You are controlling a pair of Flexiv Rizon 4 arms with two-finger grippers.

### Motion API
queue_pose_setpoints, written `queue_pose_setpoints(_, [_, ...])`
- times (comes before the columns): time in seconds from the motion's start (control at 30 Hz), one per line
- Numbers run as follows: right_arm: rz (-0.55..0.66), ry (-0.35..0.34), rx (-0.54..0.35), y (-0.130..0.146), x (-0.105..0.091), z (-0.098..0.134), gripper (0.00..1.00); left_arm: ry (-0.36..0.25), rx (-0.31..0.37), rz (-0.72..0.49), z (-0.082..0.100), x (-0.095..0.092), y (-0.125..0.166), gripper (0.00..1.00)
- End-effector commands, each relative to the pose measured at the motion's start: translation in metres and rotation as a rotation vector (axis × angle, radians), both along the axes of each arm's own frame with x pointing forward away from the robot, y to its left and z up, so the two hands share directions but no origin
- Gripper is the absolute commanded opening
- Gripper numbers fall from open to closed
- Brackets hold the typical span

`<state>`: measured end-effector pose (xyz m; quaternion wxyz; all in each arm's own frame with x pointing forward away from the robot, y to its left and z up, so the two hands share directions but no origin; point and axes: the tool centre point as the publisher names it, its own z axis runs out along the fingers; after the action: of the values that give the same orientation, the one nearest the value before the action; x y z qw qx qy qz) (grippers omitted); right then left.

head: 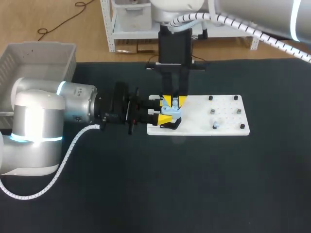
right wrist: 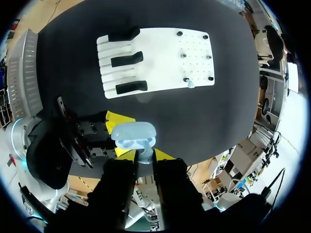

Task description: Pick up each earbud case from the left stands, insert the matching earbuds, close the lid, and place the case in the box.

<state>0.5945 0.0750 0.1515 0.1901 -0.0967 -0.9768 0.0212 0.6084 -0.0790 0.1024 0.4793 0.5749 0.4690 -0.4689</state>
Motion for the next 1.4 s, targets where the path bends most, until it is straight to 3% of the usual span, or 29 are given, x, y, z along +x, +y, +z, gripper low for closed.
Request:
queue_pose_setpoints(0.03, [-0.001, -0.002, 0.002, -0.0008, 0.0002, -0.0015, 0.0, 0.0, -0.001, -0.003, -0.0005, 0.0009, 0.0002, 0.0])
queue_pose_setpoints(0.87, [-0.01, -0.01, -0.022, -0.0049, 0.0045, -0.0045, 0.0, 0.0, -0.001, -0.003, -0.0005, 0.0009, 0.0002, 0.0])
queue_pose_setpoints(1.4, [-0.006, -0.003, -0.013, -0.0009, -0.0036, -0.0071, 0.0, 0.0, -0.001, -0.003, -0.0005, 0.0009, 0.0002, 0.0])
